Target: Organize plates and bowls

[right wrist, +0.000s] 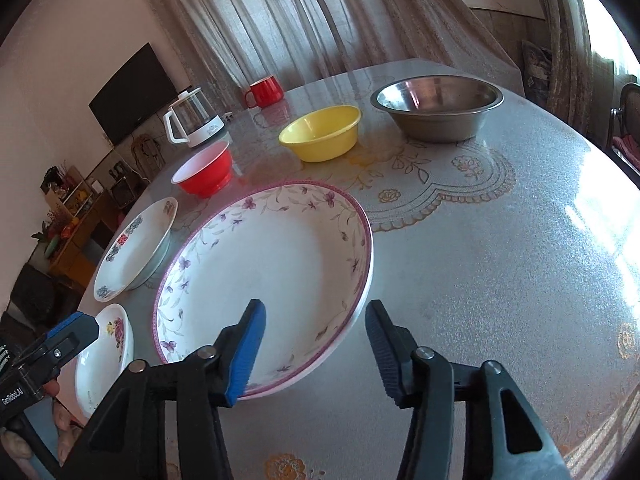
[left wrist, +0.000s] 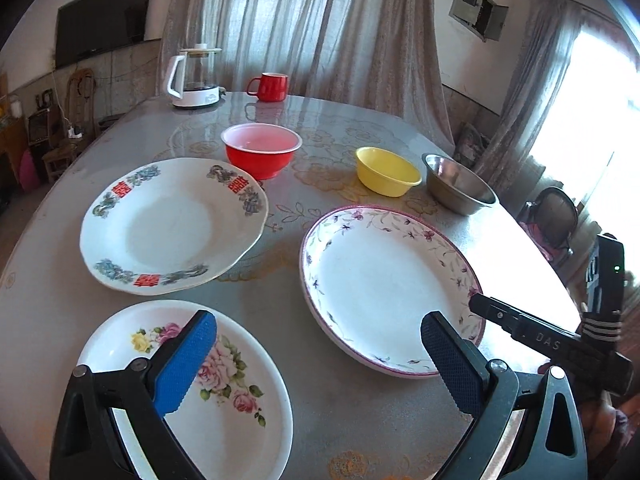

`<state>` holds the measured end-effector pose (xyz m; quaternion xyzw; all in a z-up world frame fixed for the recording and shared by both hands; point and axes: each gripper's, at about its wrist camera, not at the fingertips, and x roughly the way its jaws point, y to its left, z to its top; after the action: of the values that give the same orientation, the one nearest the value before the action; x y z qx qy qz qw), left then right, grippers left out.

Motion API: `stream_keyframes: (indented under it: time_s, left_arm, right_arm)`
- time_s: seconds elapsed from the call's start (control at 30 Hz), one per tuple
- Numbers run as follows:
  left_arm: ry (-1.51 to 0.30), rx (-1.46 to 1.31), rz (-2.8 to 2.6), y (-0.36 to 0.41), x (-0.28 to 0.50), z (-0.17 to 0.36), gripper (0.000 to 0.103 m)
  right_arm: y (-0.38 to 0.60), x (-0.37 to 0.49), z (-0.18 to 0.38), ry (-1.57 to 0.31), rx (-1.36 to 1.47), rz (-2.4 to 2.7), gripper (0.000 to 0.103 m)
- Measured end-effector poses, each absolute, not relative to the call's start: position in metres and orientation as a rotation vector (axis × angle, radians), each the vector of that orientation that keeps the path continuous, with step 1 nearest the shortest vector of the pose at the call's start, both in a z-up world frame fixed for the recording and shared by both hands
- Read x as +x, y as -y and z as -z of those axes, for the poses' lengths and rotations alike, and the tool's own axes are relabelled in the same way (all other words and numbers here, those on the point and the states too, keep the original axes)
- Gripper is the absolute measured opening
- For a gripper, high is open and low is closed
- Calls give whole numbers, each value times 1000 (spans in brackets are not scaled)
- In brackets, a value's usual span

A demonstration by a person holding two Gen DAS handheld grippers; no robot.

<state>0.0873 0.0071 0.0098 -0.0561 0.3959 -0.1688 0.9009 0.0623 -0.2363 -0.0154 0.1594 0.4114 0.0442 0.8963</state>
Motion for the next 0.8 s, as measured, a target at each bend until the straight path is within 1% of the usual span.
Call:
stream_keyframes:
  time_s: [0.1, 0.37, 0.43, 0.47, 0.5, 0.67, 0.73, 0.8]
  left_arm:
    - [-890, -162, 421, -6, 110, -4, 103]
    - [-1003, -114, 397, 4, 148, 7, 102]
    - [-1034, -116, 365, 5, 158, 12, 94]
    - [-1053, -123, 362, 6, 163, 15, 81]
    - [-1074, -126, 360, 7, 168, 19, 73]
    - [-1126, -108, 348, 12, 180, 31, 67]
    - [-1145, -106, 351, 14, 183, 35, 67]
    - [-1163, -94, 357, 17, 186, 39, 60]
  right_arm:
    - [242, 71, 20, -871, 325, -72, 33]
    - [253, 86, 32, -899, 304, -55, 33]
    - [255, 89, 34, -907, 315, -60, 33]
    - [256, 91, 35, -909, 318, -61, 33]
    - [257, 92, 36, -905, 317, -63, 33]
    - [252, 93, 35, -904, 271, -71, 33]
    - [250, 93, 35, -902, 248, -72, 33]
    - [247, 93, 35, -901, 222, -69, 33]
